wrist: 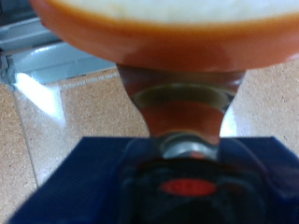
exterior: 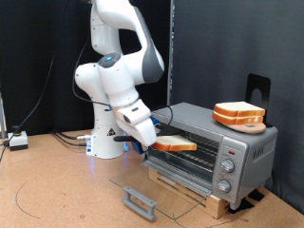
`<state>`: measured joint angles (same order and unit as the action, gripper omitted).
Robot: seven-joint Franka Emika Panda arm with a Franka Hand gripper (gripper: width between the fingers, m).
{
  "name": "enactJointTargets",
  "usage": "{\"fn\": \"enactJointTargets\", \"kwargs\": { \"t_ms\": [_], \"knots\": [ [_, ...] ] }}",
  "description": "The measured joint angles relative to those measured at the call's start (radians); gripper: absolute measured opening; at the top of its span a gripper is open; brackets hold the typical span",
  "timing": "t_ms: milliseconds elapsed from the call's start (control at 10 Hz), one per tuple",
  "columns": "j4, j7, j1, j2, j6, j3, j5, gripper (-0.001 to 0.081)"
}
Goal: Make a piece of toast with the oven
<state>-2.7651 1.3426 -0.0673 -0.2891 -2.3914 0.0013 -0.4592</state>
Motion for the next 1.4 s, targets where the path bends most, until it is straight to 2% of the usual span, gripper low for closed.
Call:
{"fn": "enactJointTargets", "kwargs": {
  "t_ms": [200,400,600,800,1100,1400],
  "knots": [
    [-0.036,-0.064,0.003,-0.024,-0.065,0.076,0.063,0.0396],
    [-0.071,-0.110,-0.001,-0.029,-0.175,0.140,0.154,0.0396],
    [-0.090,-0.095,-0.016,-0.031,-0.259,0.157,0.225,0.0396],
    [-0.086,-0.023,-0.029,-0.040,-0.253,0.129,0.234,0.0396],
    [-0.056,0.086,-0.055,-0.063,-0.149,0.041,0.233,0.0396],
    [-0.036,0.099,-0.089,-0.065,-0.115,0.015,0.239,0.0396]
  ]
}}
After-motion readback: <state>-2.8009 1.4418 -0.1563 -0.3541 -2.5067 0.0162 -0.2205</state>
